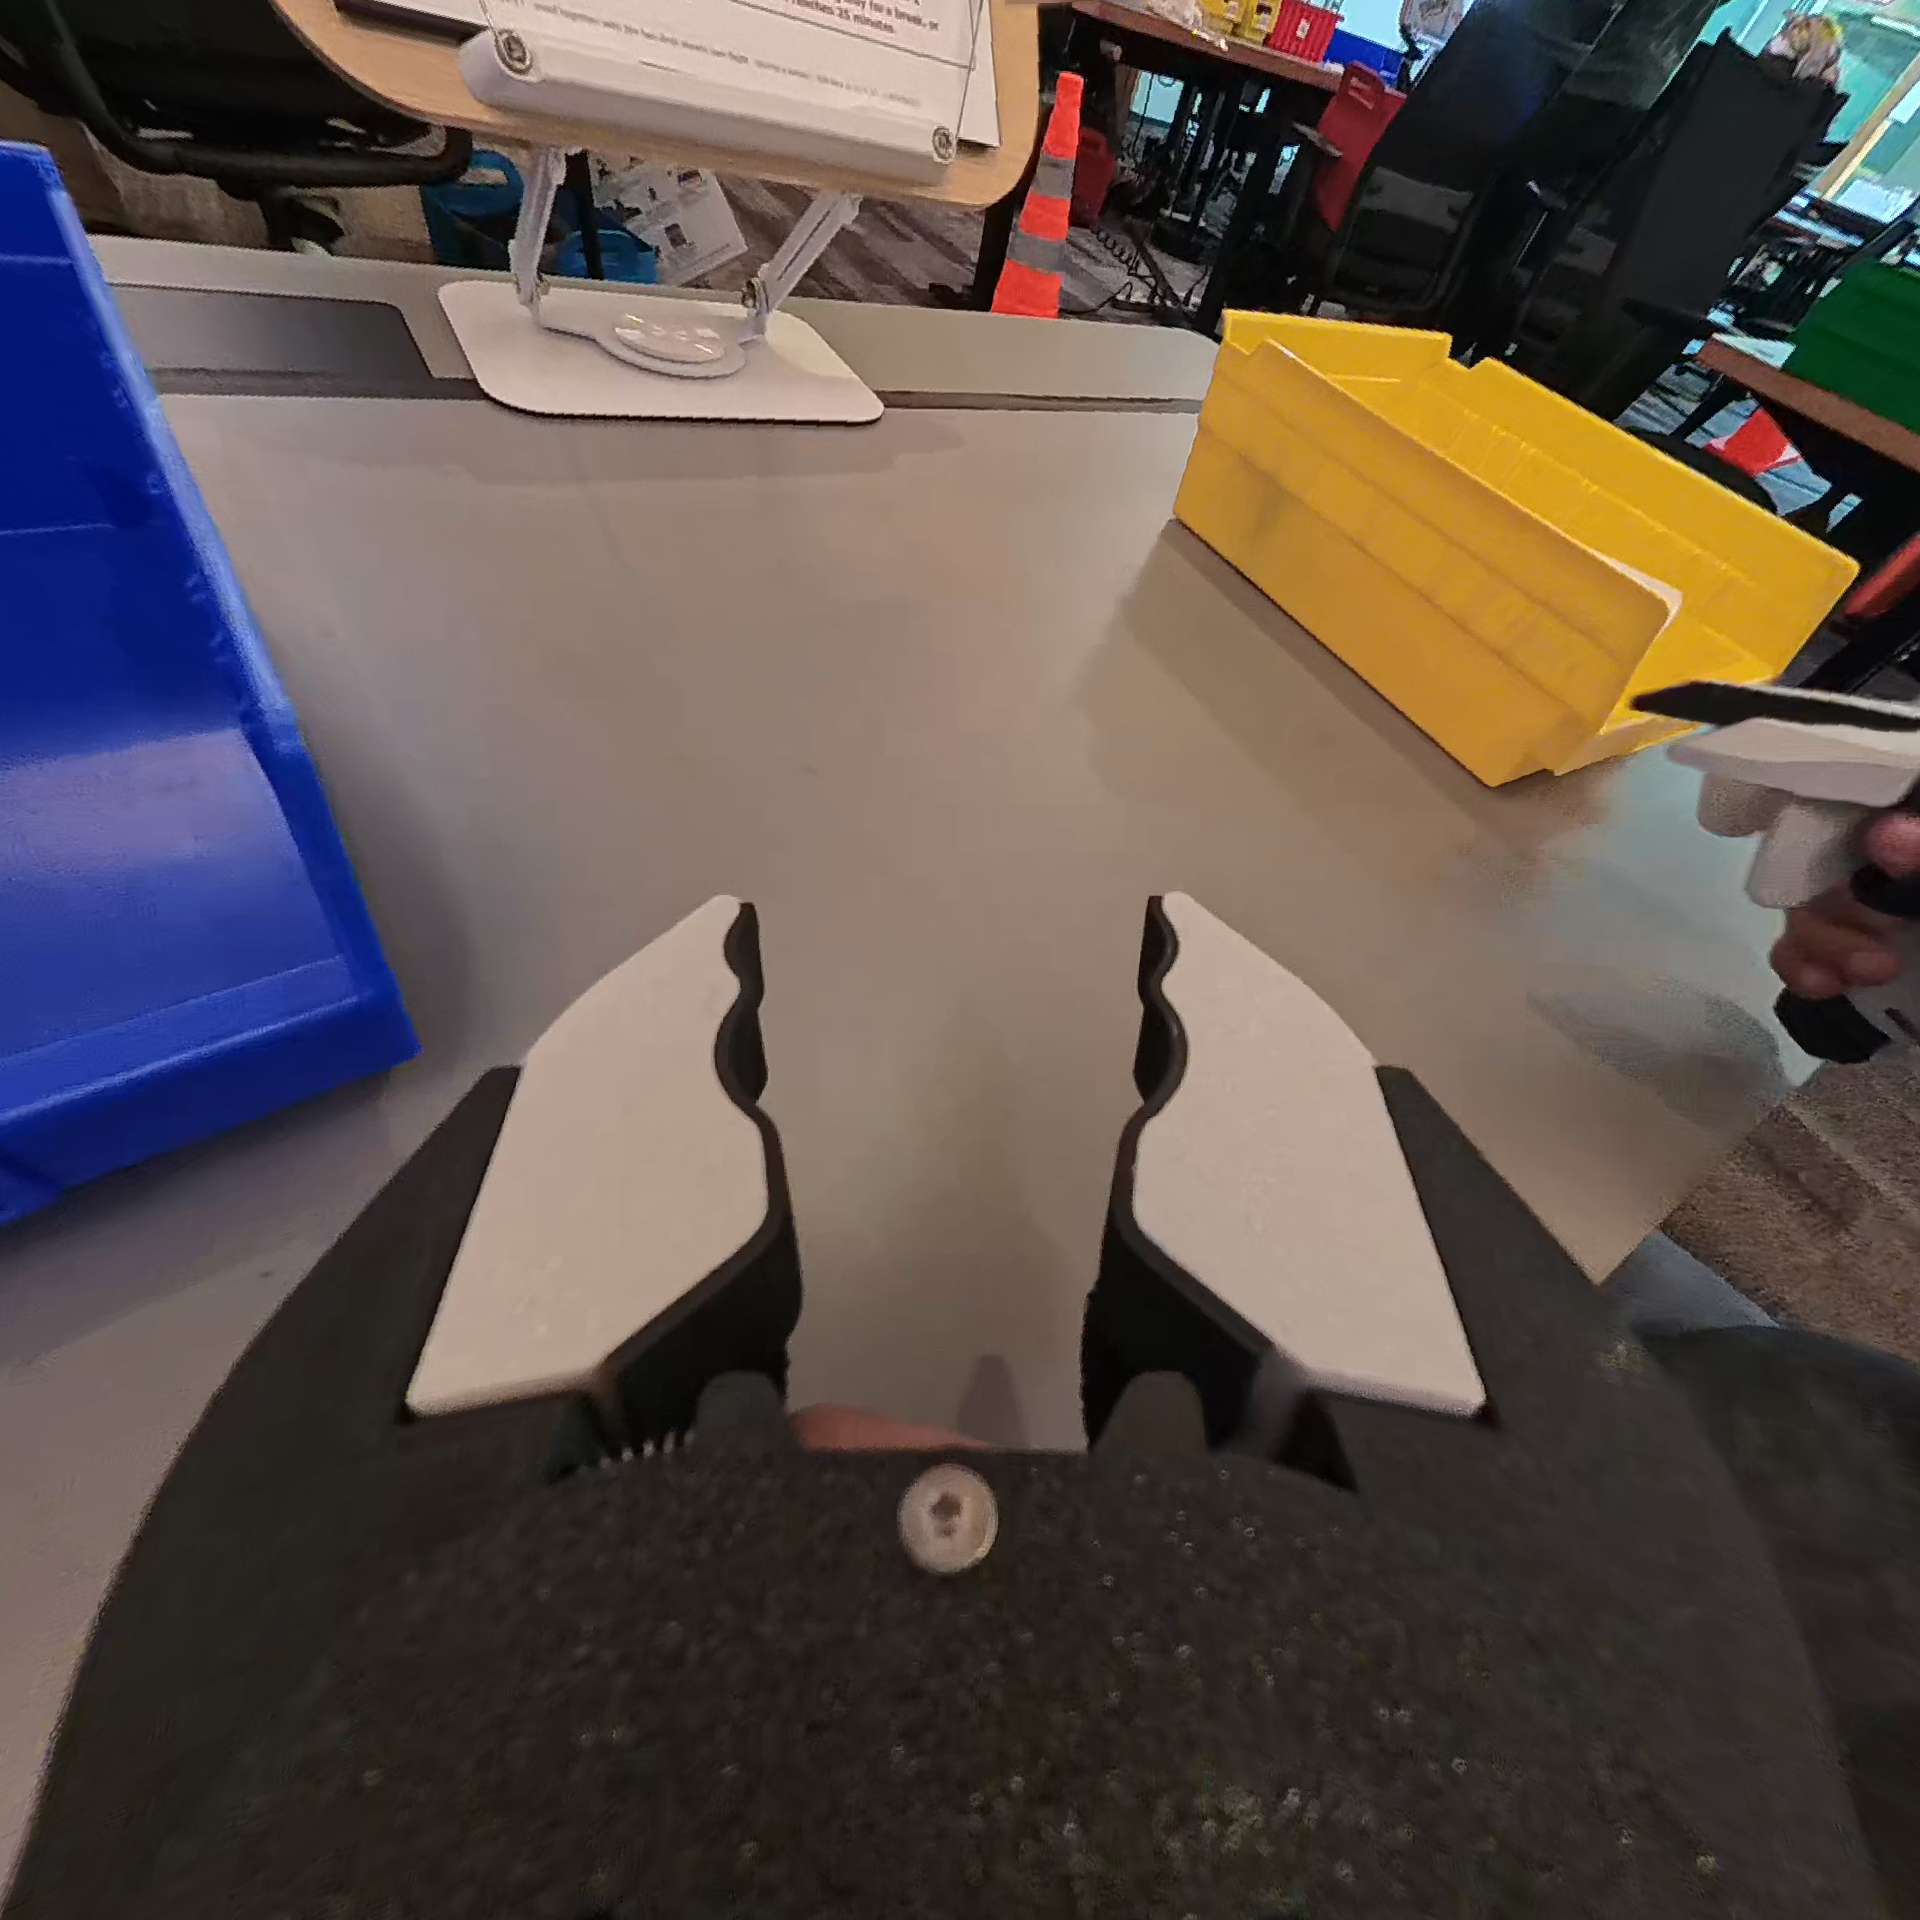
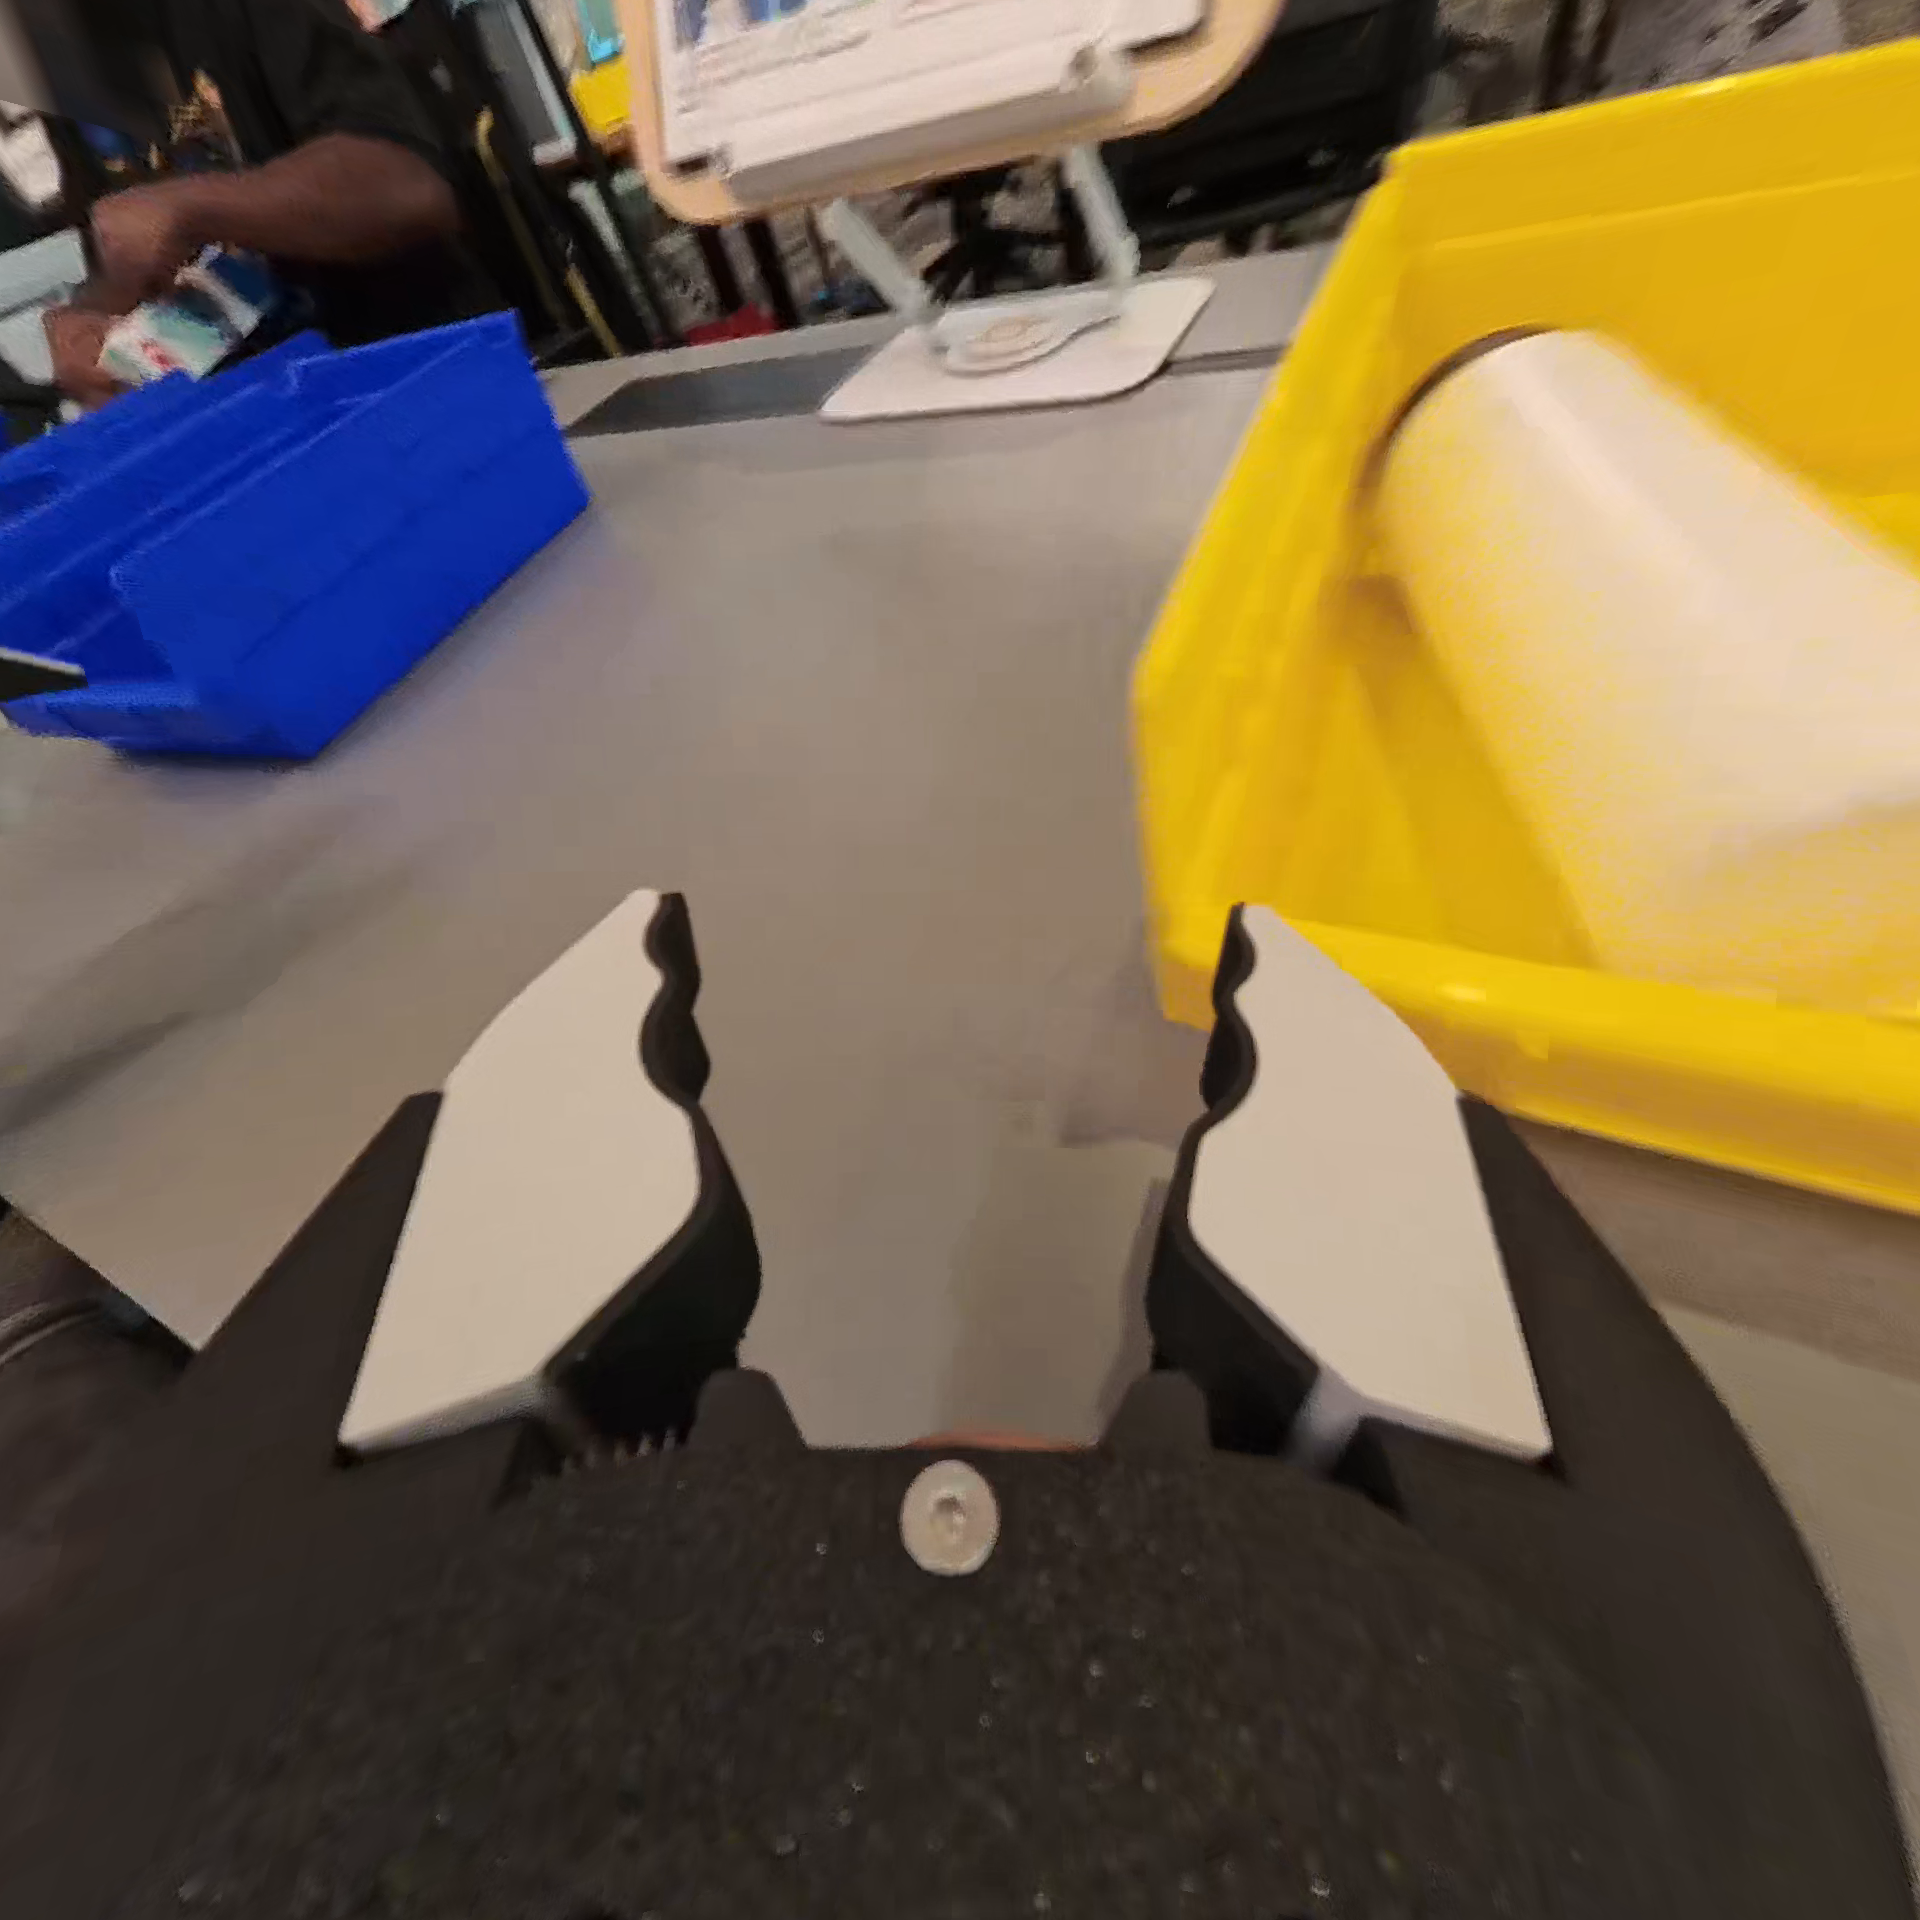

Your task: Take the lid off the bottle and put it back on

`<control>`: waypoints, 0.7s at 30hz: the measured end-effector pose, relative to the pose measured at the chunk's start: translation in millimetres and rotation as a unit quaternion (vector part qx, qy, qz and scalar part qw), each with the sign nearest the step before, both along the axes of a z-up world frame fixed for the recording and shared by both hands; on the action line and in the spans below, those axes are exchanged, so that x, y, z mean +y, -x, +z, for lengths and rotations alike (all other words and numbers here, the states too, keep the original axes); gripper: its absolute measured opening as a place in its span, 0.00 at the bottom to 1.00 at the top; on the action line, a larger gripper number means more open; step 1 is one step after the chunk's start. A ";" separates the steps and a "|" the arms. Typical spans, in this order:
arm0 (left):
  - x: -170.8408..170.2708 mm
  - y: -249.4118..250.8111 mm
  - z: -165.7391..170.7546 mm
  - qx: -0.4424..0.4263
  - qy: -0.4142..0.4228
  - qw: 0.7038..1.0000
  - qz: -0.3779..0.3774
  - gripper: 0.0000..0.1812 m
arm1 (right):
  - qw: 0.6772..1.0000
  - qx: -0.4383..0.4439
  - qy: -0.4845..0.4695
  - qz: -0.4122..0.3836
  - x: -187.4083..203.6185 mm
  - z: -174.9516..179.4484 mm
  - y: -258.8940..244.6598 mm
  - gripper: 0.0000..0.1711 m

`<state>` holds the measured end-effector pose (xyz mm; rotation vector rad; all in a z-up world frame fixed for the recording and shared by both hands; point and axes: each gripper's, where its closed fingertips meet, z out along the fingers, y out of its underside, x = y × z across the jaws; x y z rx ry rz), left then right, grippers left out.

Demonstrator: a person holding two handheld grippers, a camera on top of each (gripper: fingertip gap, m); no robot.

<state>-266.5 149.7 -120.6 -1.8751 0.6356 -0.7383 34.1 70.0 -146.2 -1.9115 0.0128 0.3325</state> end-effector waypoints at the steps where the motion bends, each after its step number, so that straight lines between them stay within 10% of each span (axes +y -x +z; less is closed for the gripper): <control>1: -0.9 -1.2 -0.1 0.003 -0.002 1.000 -0.002 0.38 | 1.000 -0.014 0.017 0.007 9.9 -5.5 9.7 0.58; 8: -8.1 -9.9 -5.5 0.017 -0.003 1.000 -0.024 0.39 | 0.998 -0.033 0.051 0.000 56.7 -13.5 32.8 0.63; 14: -20.0 -77.1 -4.9 0.025 -0.003 0.995 -0.093 0.40 | 0.994 -0.008 0.010 0.108 22.8 16.8 84.5 0.52; 21: -13.3 -215.6 -29.2 0.106 -0.030 0.987 -0.119 0.42 | 0.975 -0.056 -0.037 -0.214 -59.3 32.4 -28.9 0.42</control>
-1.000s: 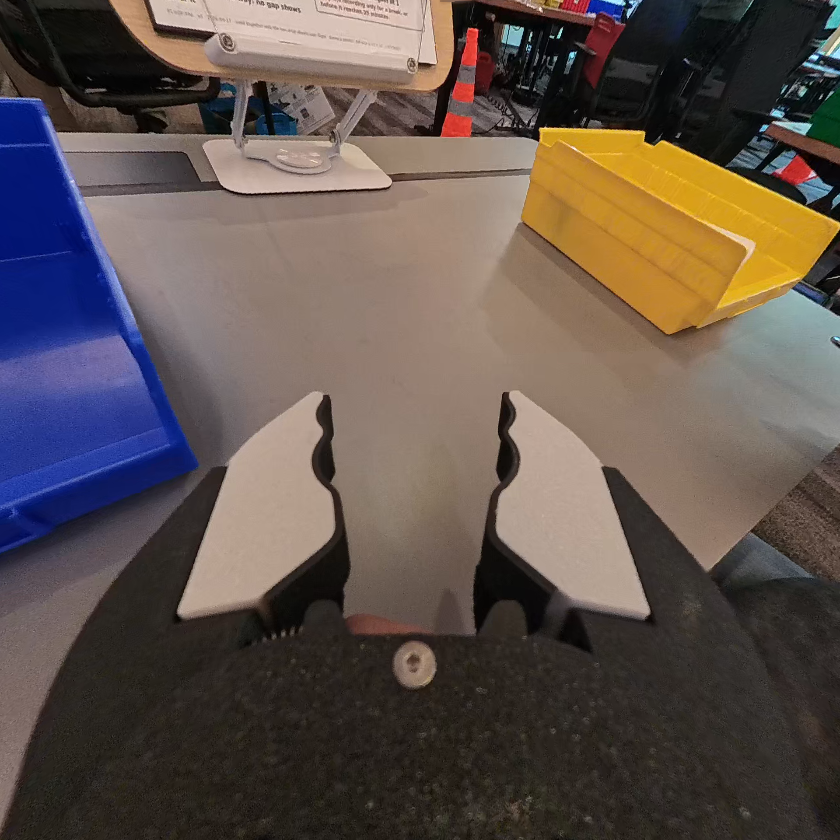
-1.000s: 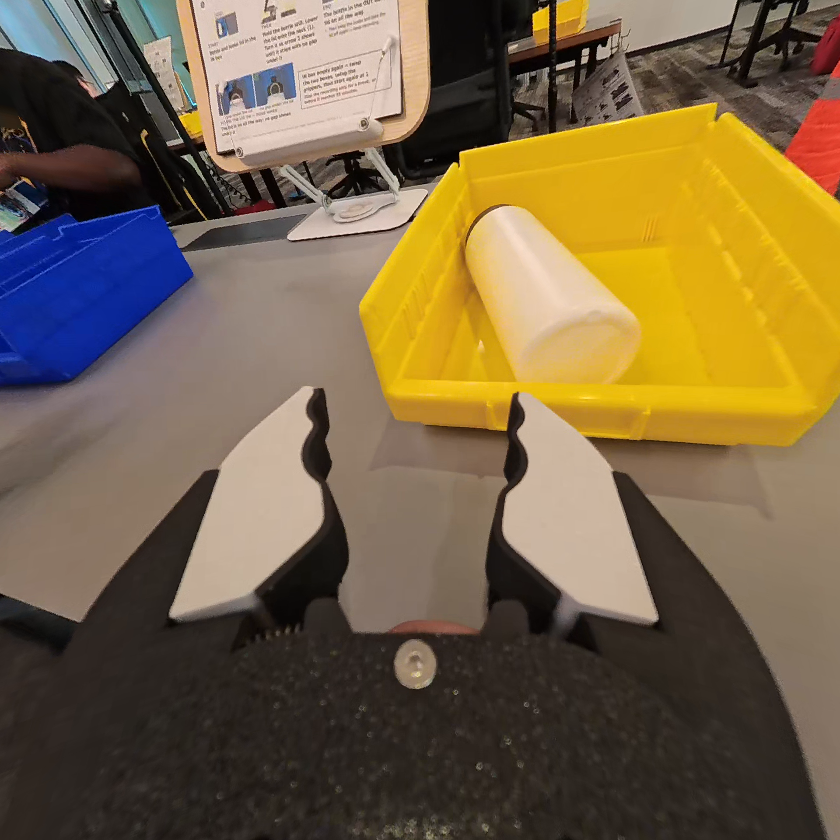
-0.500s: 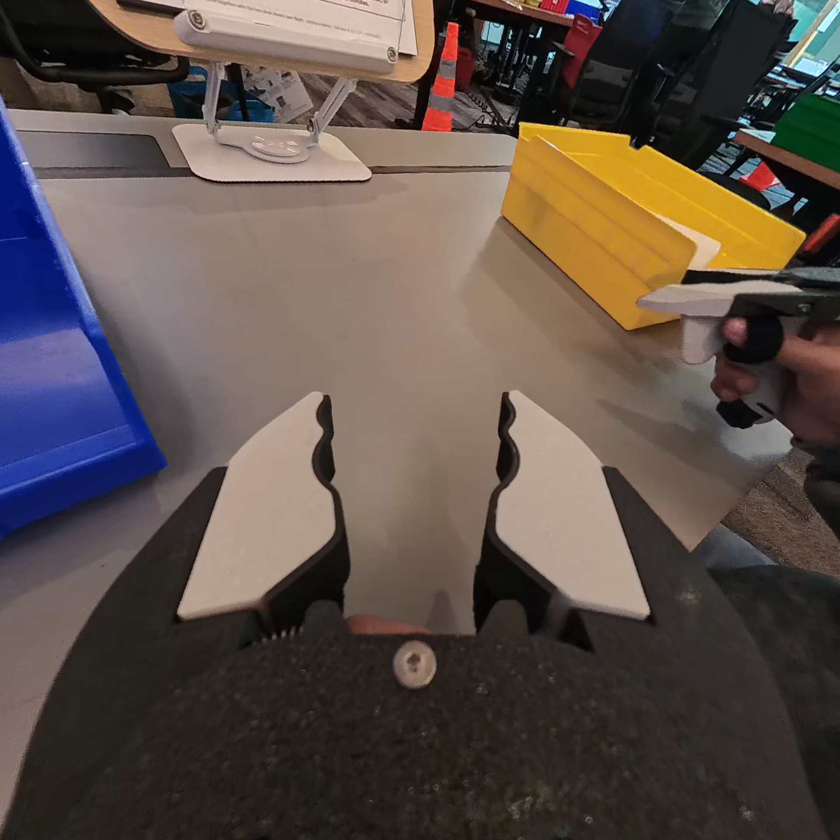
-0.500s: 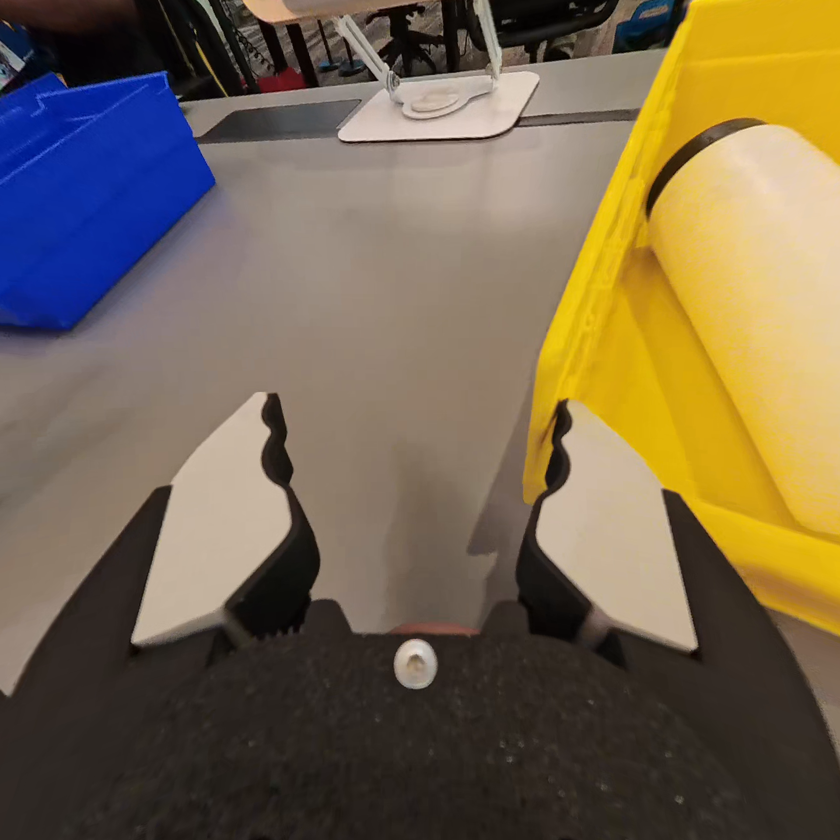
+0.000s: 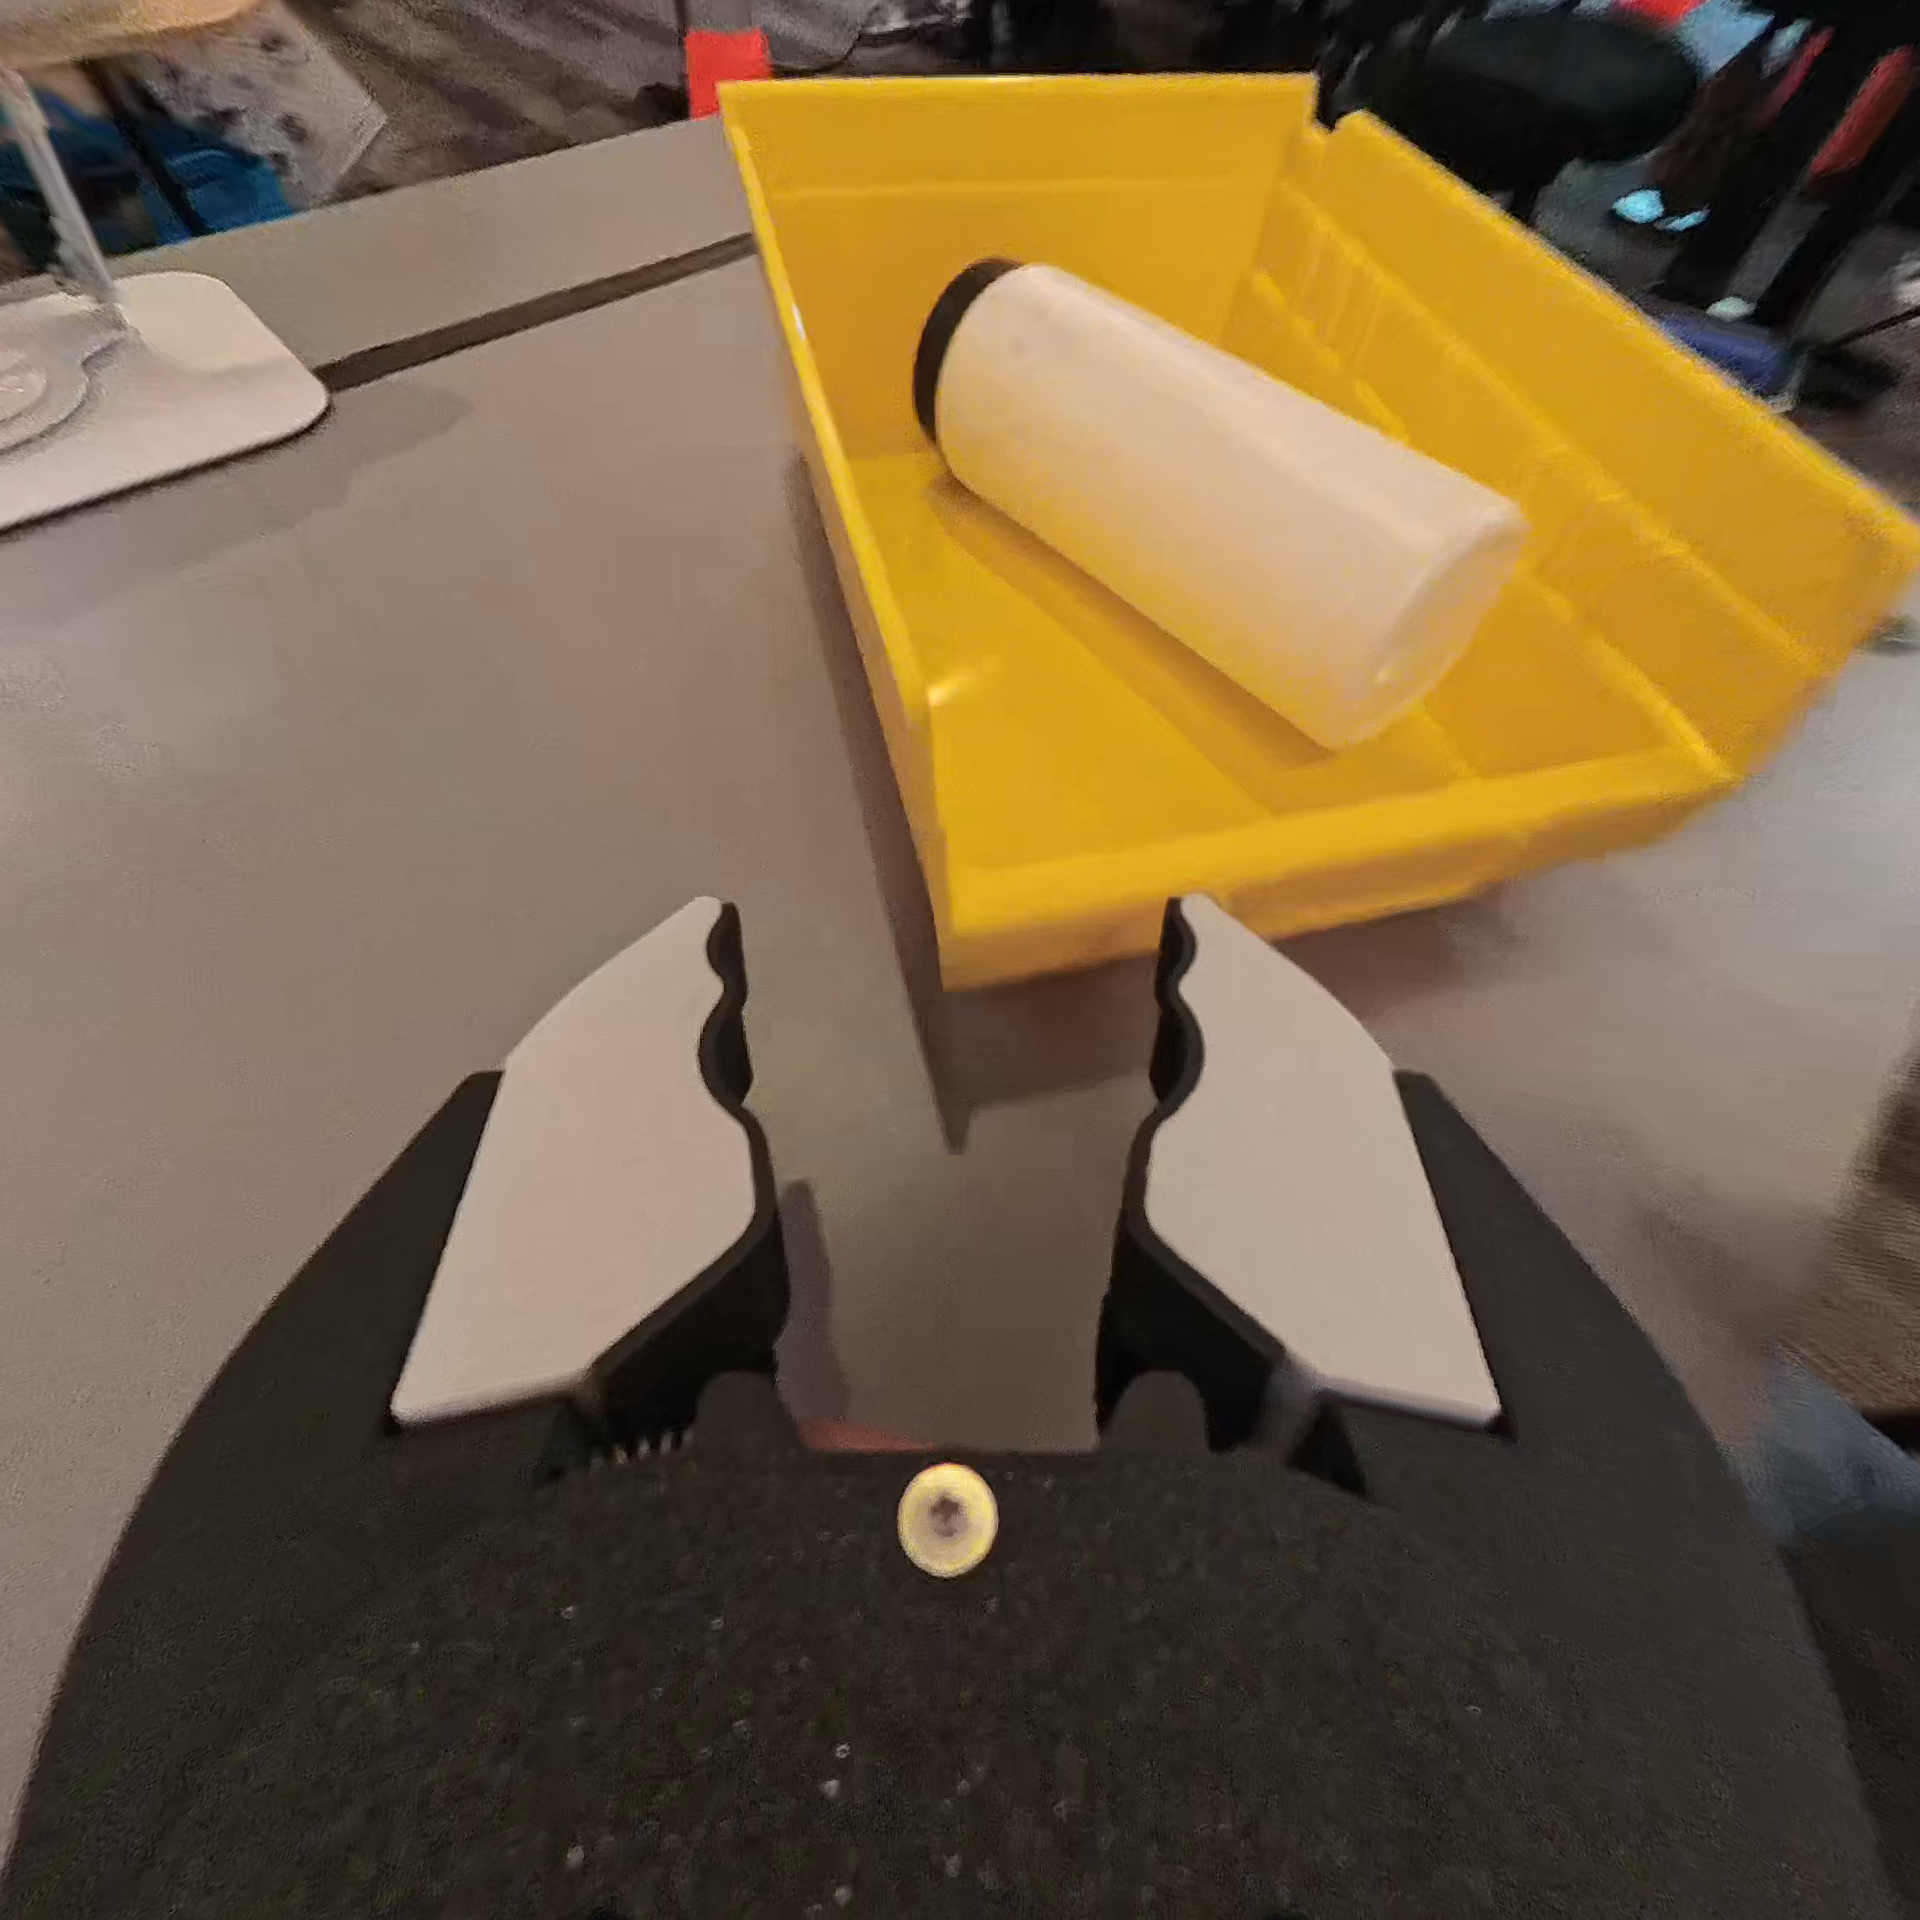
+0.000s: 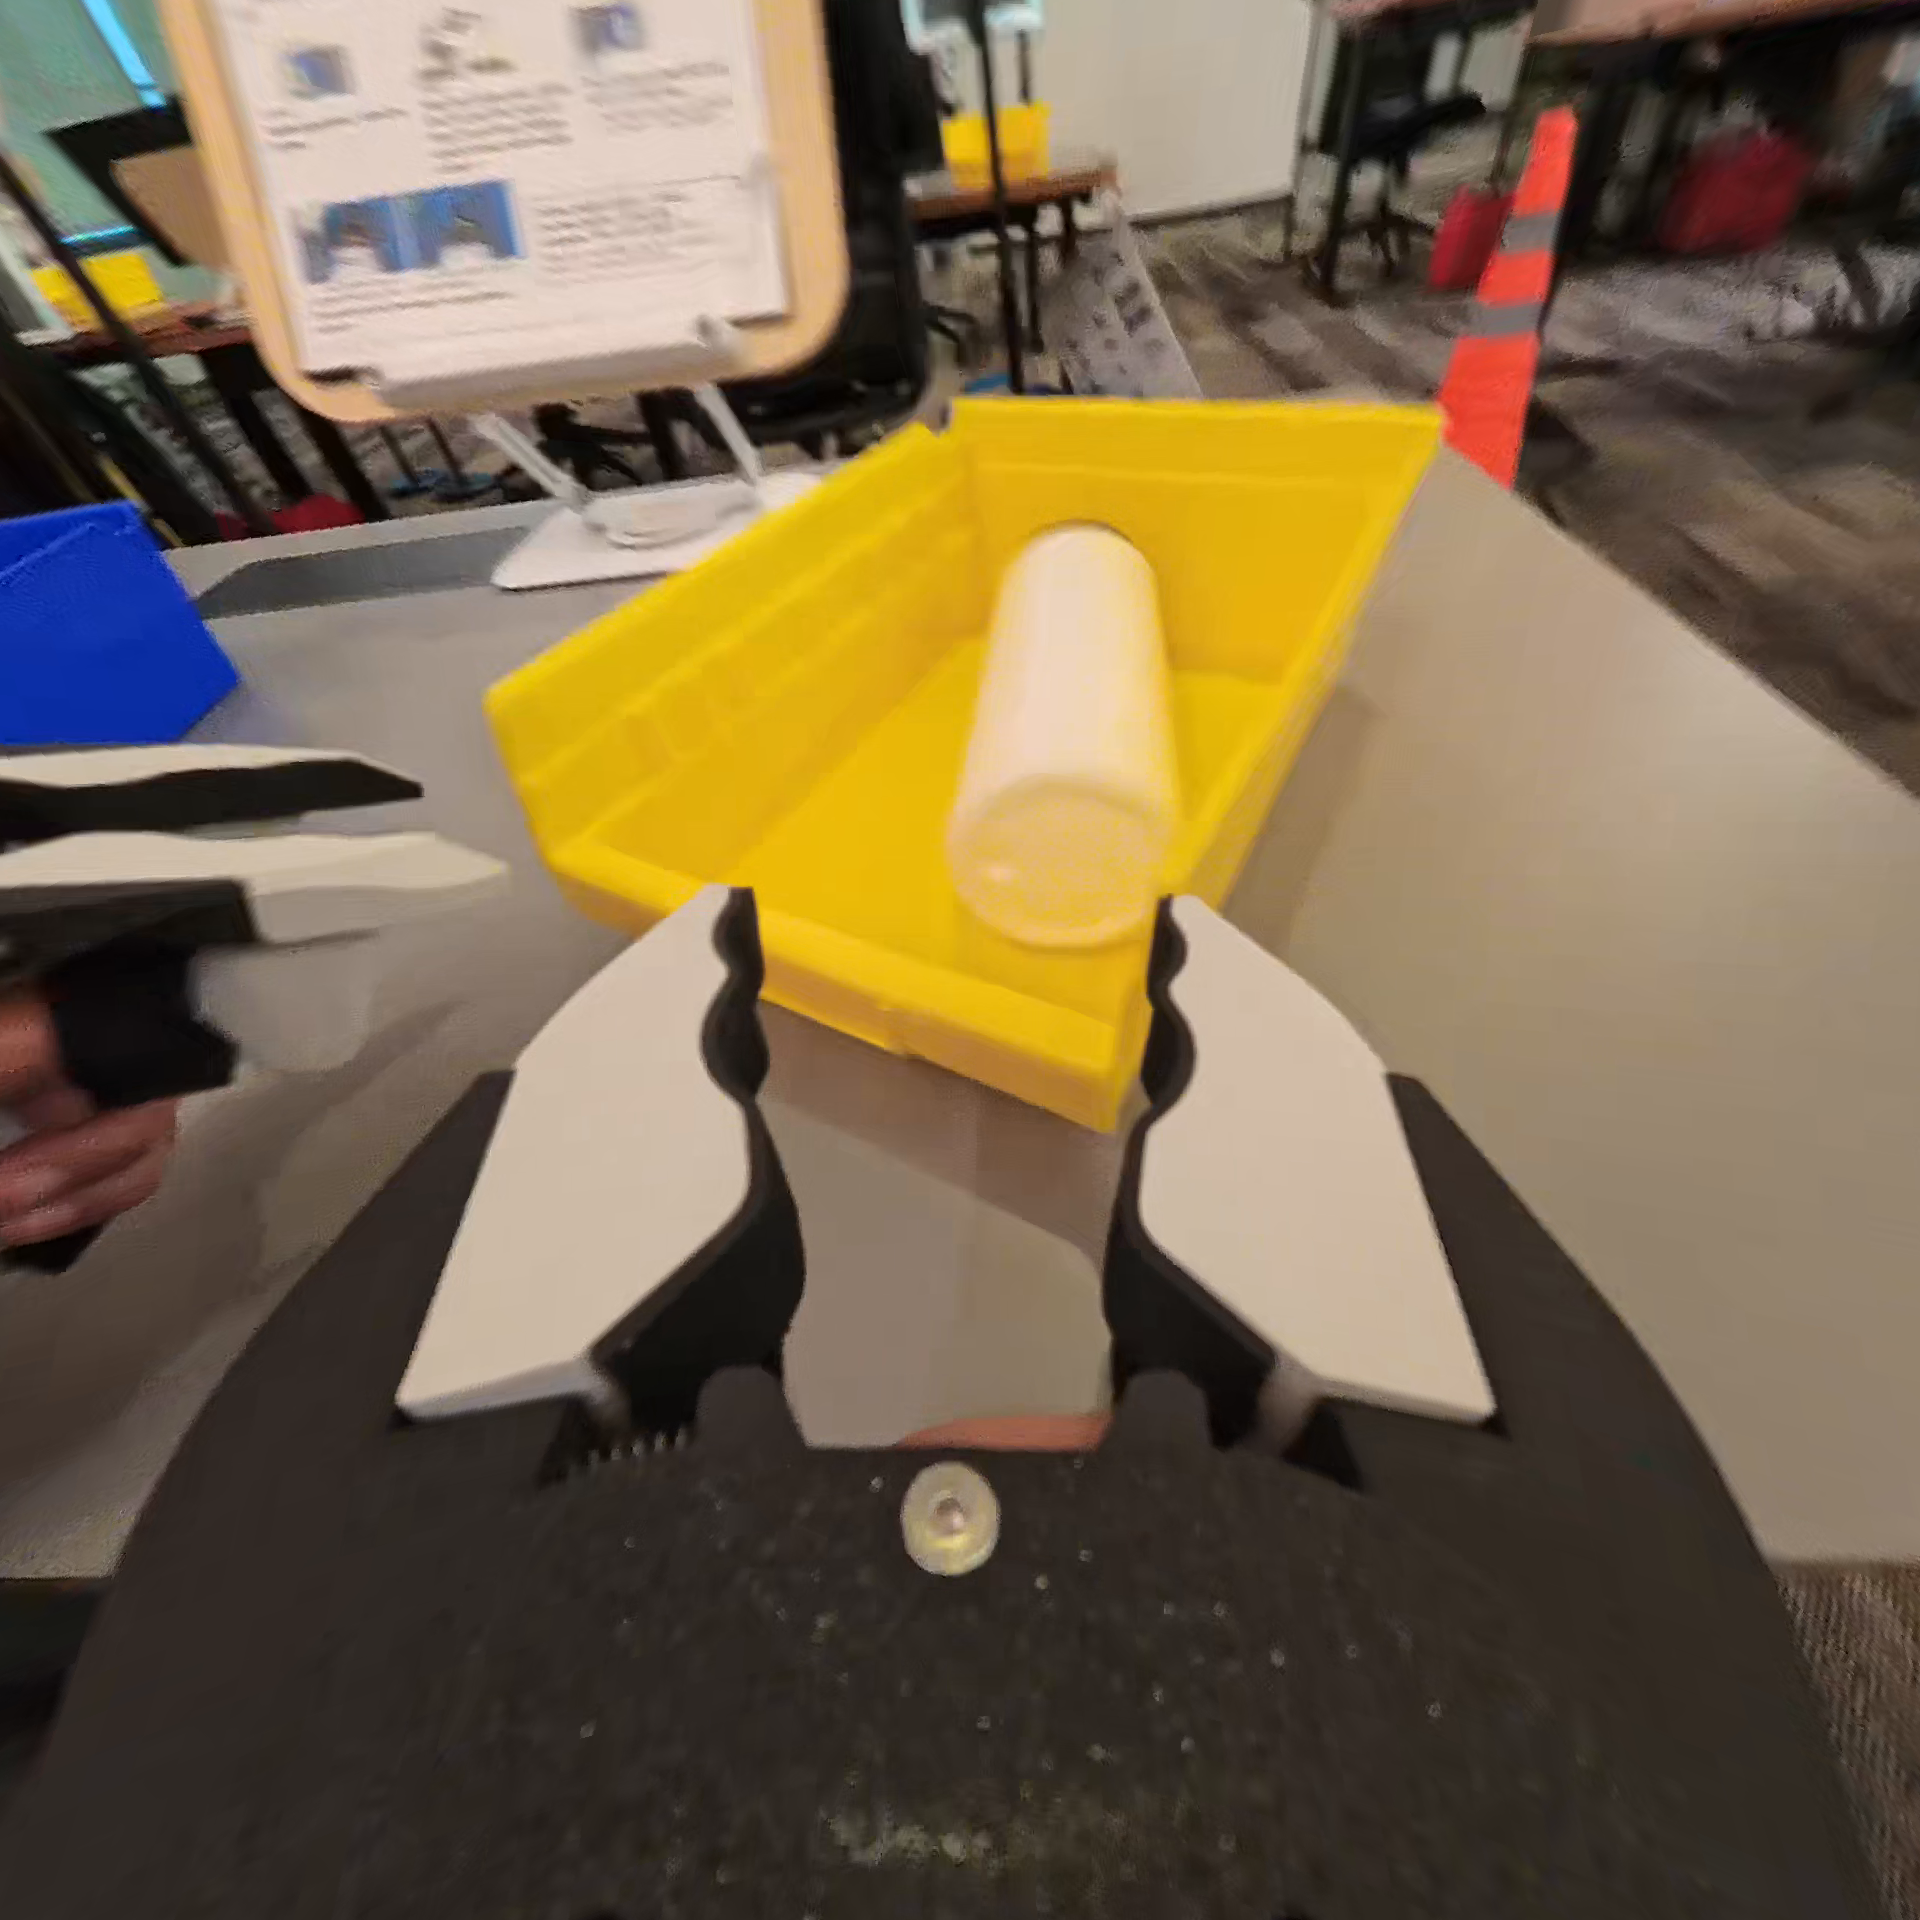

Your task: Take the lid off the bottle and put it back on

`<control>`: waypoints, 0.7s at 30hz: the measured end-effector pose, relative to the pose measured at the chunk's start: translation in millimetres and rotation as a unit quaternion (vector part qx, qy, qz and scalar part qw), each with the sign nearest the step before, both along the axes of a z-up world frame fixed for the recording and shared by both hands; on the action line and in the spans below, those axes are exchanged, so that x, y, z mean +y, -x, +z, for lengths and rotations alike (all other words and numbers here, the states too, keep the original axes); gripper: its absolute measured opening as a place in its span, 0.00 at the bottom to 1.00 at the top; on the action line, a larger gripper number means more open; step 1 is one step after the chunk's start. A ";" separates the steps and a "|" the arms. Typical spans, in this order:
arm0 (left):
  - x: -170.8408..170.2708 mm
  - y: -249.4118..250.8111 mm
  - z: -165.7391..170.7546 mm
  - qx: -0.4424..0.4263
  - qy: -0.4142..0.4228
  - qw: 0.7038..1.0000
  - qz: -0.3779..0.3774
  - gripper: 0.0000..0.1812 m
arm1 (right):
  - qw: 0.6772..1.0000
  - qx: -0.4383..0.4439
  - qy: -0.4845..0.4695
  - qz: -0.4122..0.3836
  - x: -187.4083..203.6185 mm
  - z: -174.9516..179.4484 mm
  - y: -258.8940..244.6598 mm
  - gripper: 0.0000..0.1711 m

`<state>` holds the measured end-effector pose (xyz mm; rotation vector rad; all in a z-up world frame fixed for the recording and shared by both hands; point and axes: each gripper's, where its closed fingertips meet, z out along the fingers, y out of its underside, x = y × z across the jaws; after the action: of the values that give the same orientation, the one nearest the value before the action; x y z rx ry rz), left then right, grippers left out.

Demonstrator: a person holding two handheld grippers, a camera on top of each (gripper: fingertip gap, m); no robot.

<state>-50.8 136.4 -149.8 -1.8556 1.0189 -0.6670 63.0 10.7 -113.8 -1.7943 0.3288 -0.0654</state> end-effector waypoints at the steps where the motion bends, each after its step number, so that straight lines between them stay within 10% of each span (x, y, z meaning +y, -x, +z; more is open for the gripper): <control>1: 9.2 -11.4 -2.4 0.004 -0.007 1.000 0.013 0.41 | 1.000 0.021 0.009 -0.006 -2.1 -9.5 -6.6 0.45; 7: 21.3 -35.6 -11.4 0.008 0.009 1.000 0.004 0.04 | 0.992 0.066 0.082 -0.075 30.2 -52.2 -39.8 0.35; 14: 25.7 14.4 -2.3 0.024 -0.024 0.997 0.068 0.03 | 0.988 0.071 0.113 -0.083 37.7 -53.9 -25.2 0.05; 21: 45.2 126.7 35.5 0.012 -0.041 0.984 0.175 0.03 | 0.996 -0.054 0.067 -0.005 95.2 -2.2 55.6 0.02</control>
<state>-177.5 181.6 -114.3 -1.9104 0.6969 -0.3881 7.4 105.9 -116.1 -1.9147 0.2602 -0.1945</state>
